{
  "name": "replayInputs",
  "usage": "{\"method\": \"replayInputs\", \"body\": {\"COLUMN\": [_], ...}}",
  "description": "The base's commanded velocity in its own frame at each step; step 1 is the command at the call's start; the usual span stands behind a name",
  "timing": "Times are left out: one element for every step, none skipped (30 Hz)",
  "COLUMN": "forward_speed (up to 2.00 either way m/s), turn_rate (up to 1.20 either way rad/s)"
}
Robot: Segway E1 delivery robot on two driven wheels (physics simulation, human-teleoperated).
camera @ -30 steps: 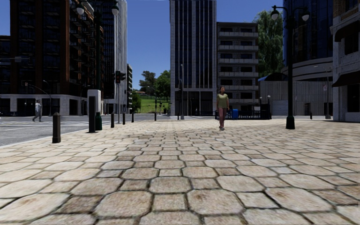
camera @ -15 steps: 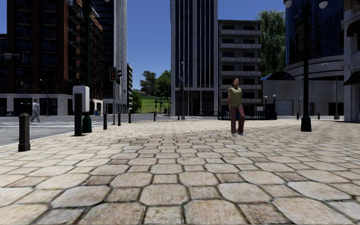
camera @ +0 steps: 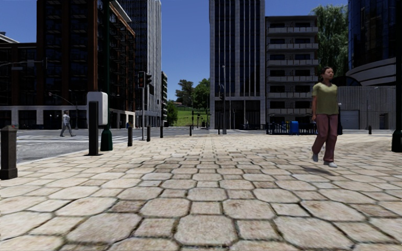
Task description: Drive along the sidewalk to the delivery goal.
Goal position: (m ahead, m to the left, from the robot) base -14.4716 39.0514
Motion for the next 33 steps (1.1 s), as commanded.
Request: {"method": "replayInputs", "body": {"forward_speed": [2.00, 2.00, 2.00, 2.00, 2.00, 2.00, 2.00, 2.00, 2.00, 2.00, 2.00, 2.00, 2.00, 2.00, 2.00, 2.00, 2.00, 2.00, 2.00, 2.00, 2.00, 2.00, 2.00, 2.00, 2.00, 2.00, 2.00, 2.00, 2.00, 2.00, 2.00, 2.00, 2.00], "turn_rate": [0.00, 0.00, 0.00, 0.00, 0.00, 0.00, 0.00, 0.00, 0.00, 0.00, 0.00, 0.00, 0.00, 0.00, 0.00, 0.00, 0.00, 0.00, 0.00, 0.00, 0.00, 0.00, 0.00, 0.00, 0.00, 0.00, 0.00, 0.00, 0.00, 0.00, 0.00, 0.00, 0.00]}}
